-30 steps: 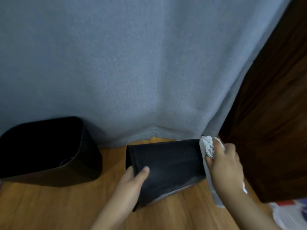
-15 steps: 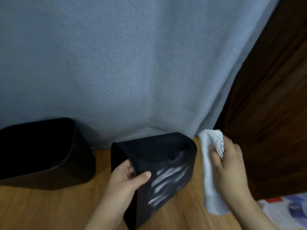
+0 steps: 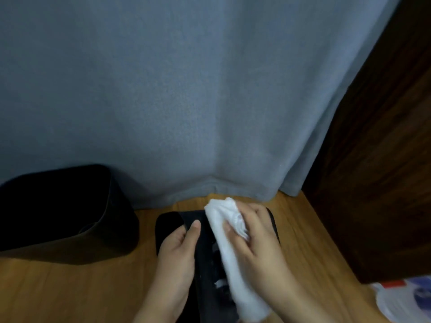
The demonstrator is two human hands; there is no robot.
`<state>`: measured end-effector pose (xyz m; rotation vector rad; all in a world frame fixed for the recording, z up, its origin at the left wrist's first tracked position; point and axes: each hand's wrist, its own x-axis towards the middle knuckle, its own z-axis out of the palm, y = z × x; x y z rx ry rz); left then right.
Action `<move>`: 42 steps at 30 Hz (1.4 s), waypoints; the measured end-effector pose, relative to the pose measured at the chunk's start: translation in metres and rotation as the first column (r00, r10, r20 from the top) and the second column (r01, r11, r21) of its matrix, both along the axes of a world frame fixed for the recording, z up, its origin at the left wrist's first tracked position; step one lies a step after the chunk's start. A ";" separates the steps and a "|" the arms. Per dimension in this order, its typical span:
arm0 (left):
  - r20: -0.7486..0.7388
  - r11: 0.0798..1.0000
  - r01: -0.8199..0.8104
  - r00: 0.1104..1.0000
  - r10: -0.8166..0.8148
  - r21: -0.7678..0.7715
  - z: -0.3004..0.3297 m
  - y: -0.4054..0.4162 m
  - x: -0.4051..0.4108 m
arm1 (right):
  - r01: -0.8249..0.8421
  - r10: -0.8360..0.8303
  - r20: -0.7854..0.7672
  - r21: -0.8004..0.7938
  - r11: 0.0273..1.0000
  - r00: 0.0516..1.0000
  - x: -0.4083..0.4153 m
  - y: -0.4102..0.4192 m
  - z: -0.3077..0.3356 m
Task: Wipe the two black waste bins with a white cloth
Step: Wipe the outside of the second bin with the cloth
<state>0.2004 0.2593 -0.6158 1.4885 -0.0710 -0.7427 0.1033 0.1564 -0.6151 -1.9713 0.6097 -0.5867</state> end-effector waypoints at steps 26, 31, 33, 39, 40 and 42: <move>-0.186 0.997 -0.066 0.980 0.072 0.034 -0.002 0.003 0.004 | 0.056 -0.291 -0.312 -0.589 0.806 0.904 0.020 0.004 -0.010; -0.171 0.997 -0.076 0.982 0.075 -0.003 -0.002 0.004 0.003 | 0.071 -0.353 -0.308 -0.658 0.750 0.883 0.024 0.013 -0.033; -0.182 0.996 -0.086 0.980 0.083 -0.008 -0.002 0.006 0.003 | 0.037 -0.317 -0.315 -0.654 0.755 0.894 0.023 0.006 -0.036; -0.251 0.993 -0.095 0.965 0.076 -0.064 -0.002 0.007 0.005 | 0.008 -0.113 -0.256 -0.379 0.925 0.960 0.022 -0.010 -0.017; -0.257 0.993 -0.083 0.964 0.060 -0.079 -0.002 0.007 0.005 | -0.026 -0.077 -0.236 -0.406 0.914 0.969 0.024 0.002 -0.011; -0.248 0.992 -0.059 0.968 0.030 -0.110 -0.002 0.006 0.004 | -0.034 -0.083 -0.202 -0.518 0.855 0.976 0.023 0.029 -0.010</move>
